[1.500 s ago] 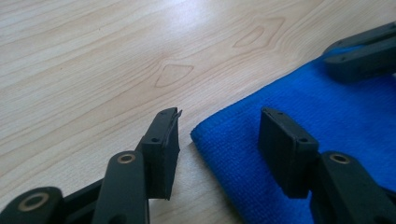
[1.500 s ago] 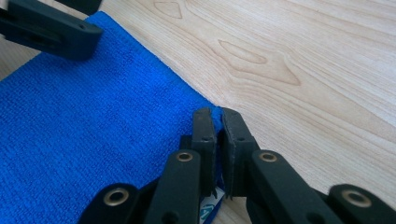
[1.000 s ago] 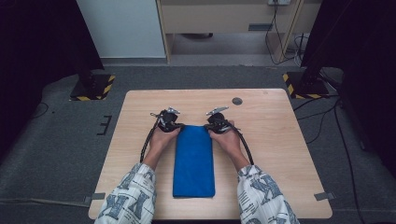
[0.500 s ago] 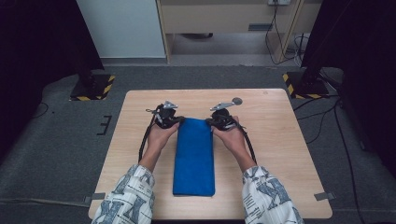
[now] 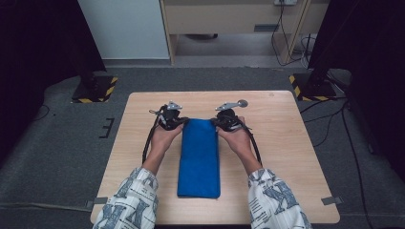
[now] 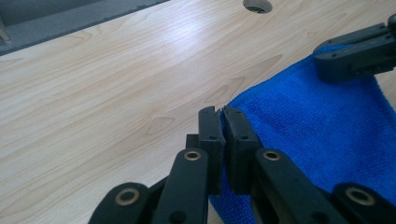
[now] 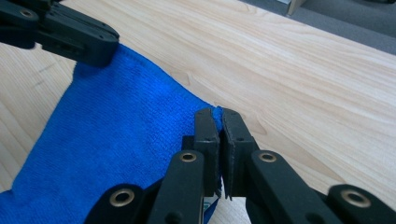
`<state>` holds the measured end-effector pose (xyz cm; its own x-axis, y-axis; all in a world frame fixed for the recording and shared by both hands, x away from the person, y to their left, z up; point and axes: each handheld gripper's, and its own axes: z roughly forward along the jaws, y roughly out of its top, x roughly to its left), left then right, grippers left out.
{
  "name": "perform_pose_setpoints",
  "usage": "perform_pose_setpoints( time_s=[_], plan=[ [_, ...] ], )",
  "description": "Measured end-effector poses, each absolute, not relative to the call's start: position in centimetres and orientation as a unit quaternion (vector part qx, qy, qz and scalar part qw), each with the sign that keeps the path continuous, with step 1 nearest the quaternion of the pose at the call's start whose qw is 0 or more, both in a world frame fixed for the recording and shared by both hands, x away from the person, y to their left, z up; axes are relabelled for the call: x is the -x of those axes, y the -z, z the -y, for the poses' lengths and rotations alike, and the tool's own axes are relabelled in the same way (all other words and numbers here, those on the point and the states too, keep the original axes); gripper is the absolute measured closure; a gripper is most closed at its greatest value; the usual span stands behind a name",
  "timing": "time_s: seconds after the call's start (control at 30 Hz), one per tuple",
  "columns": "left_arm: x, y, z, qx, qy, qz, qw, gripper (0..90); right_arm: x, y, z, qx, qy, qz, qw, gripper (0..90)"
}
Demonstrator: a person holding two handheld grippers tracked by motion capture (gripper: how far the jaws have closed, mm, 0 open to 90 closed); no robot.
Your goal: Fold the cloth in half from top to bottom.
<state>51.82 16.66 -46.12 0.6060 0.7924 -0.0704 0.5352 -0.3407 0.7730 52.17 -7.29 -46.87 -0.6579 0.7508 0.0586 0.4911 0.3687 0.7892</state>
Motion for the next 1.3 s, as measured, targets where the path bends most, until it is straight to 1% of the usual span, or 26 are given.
perform_pose_setpoints(
  time_s=[0.67, 0.9, 1.3],
  plan=[
    [-52.0, 44.5, -16.5, -0.797, -0.174, -0.411, 0.408, 86.4, -52.6, 44.9, 6.9, -0.373, -0.416, -0.811, 0.171, 86.7],
    [-52.0, 44.5, -16.5, -0.796, -0.174, -0.412, 0.408, 86.5, -52.6, 44.8, 6.9, -0.375, -0.415, -0.811, 0.173, 86.8],
    [-52.1, 43.3, -16.5, -0.794, -0.183, -0.408, 0.413, 86.5, -52.7, 43.9, 7.1, -0.373, -0.426, -0.805, 0.180, 86.7]
  ],
)
